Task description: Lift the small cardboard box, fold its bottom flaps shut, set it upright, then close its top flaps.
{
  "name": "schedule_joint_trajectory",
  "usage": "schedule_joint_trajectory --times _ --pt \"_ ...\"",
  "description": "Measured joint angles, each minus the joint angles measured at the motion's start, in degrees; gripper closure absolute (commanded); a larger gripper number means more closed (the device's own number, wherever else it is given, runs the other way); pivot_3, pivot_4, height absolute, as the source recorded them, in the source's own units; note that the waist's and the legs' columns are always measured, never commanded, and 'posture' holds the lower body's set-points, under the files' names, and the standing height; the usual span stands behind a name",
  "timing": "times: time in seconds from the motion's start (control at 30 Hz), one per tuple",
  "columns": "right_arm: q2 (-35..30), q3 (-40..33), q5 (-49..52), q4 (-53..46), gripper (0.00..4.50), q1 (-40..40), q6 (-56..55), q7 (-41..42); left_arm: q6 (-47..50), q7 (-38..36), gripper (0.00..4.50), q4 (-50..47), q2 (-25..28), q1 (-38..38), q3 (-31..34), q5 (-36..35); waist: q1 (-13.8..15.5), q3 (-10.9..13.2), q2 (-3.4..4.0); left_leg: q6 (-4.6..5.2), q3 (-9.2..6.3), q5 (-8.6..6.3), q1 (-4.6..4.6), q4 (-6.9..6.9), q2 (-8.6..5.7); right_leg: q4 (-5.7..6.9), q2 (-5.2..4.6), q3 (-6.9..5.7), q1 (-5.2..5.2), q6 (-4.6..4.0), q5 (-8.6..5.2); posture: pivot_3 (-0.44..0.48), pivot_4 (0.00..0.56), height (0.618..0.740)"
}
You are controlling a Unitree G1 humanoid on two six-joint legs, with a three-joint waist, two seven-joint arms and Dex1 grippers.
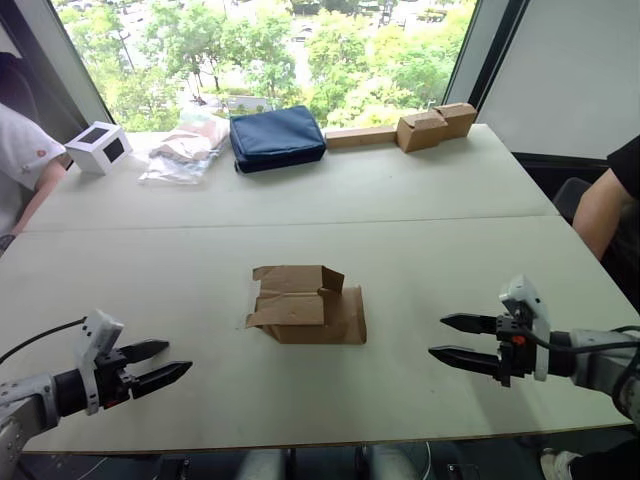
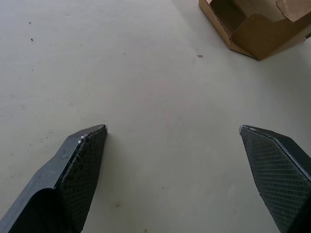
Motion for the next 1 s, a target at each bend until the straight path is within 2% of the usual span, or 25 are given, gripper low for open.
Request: schedule_joint_trajectory --times 0.4,0.8,1.0 --pt "0.0 0.1 0.0 0.3 0.01 -1.7 0.9 -0.7 0.3 0.0 0.0 0.9 0.1 -0.5 0.2 -0.7 0.0 0.0 0.0 0.0 0.0 0.0 0.0 0.0 0.0 0.01 0.0 0.0 0.0 0.0 0.0 0.0 0.15 0.737" --pt "2.4 1.0 0.0 4.1 0.01 -8.3 1.2 -2.5 1.5 -0.3 0.0 3.9 1.2 -2.9 0.2 -0.6 0.0 0.0 0.01 0.0 0.0 0.0 0.0 0.0 0.0 0.04 0.0 0.0 -0.03 0.0 0.0 0.0 0.15 0.737" --pt "2.6 1.2 -2.1 4.2 0.01 -6.6 0.8 -4.3 0.4 3.5 0.0 5.7 1.2 -6.4 0.1 2.2 0.1 0.0 -0.01 0.0 0.01 0.0 -0.02 0.01 -0.01 0.03 -0.01 0.0 -0.03 0.0 0.01 0.0 0.15 0.737"
